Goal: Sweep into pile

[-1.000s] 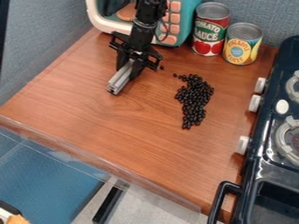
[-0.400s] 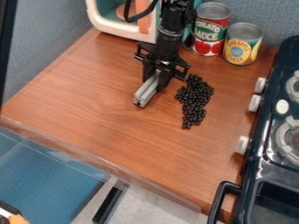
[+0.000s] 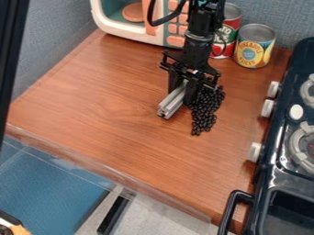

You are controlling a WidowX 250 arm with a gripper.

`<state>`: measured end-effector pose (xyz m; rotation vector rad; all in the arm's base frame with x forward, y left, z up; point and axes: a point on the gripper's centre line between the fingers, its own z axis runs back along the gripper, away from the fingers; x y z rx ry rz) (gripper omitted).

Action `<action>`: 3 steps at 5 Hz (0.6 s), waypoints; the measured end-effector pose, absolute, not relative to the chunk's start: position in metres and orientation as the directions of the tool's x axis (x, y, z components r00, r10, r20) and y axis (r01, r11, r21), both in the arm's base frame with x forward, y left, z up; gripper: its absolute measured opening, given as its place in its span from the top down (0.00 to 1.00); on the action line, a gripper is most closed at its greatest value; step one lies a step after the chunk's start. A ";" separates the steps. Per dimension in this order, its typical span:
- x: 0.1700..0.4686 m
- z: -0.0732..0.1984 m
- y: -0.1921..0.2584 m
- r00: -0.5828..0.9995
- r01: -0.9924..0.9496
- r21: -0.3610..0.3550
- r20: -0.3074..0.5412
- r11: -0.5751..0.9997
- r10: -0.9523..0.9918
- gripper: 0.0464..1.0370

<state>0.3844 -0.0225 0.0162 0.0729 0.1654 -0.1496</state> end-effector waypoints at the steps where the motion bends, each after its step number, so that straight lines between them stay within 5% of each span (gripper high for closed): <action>1: 0.377 0.034 -0.005 0.989 0.094 0.051 -0.123 0.994 -0.087 0.66; 3: 0.353 0.067 0.046 0.982 -0.177 0.033 -0.067 0.984 0.179 0.66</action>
